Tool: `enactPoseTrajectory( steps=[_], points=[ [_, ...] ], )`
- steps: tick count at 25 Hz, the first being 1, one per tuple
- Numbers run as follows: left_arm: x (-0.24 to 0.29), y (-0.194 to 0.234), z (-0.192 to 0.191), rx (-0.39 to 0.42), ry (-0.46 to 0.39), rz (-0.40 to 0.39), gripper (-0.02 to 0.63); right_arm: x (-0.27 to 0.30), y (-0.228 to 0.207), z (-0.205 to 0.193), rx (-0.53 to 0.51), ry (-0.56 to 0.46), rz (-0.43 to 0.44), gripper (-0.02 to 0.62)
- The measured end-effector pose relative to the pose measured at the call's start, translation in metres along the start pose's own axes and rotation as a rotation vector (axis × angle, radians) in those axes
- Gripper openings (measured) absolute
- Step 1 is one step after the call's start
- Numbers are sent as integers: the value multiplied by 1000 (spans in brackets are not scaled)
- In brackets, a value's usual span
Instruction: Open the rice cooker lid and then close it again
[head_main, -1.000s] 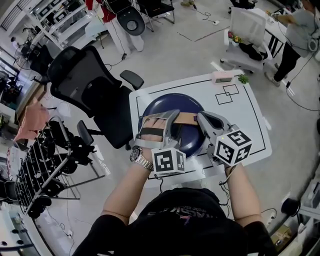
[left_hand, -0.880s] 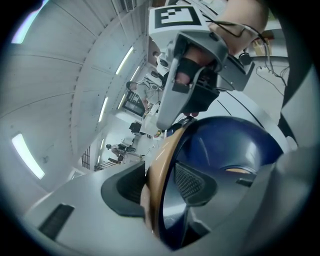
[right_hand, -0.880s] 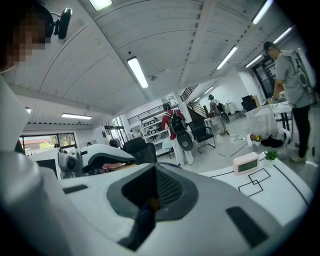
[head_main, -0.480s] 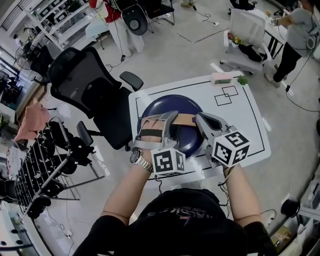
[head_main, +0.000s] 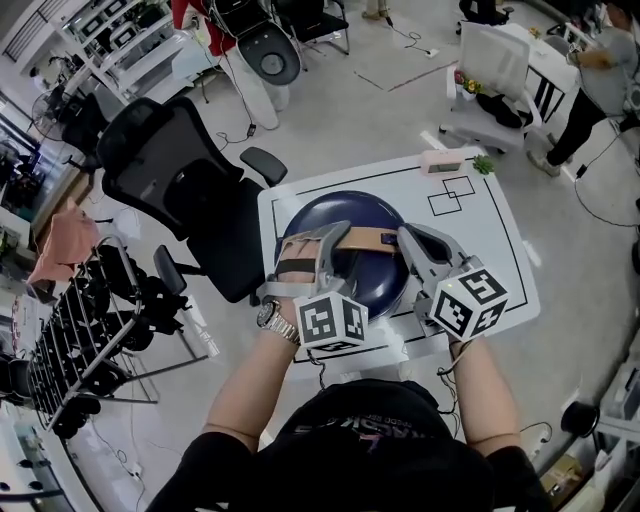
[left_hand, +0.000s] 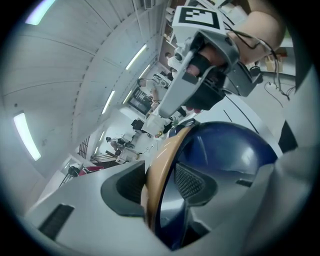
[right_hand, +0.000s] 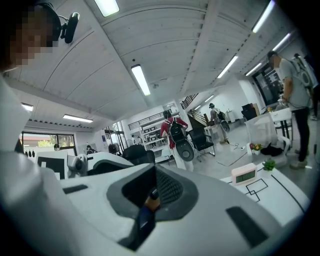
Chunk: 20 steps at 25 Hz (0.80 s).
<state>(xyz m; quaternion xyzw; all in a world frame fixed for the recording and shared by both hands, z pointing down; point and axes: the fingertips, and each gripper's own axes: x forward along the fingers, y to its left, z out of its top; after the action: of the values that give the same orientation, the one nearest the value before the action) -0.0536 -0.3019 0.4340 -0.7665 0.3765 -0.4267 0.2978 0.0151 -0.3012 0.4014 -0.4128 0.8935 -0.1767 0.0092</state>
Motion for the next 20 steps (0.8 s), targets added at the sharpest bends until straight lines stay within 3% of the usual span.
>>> enactPoseTrajectory(
  steps=[8,20],
  points=[
    [-11,17,-3,-106,-40,6,181,-17,-3,32,-20,-86,-31,2],
    [-40,60,-17,-343,-136,32,181,-30,-5,54,-49,-134,-59,2]
  ],
)
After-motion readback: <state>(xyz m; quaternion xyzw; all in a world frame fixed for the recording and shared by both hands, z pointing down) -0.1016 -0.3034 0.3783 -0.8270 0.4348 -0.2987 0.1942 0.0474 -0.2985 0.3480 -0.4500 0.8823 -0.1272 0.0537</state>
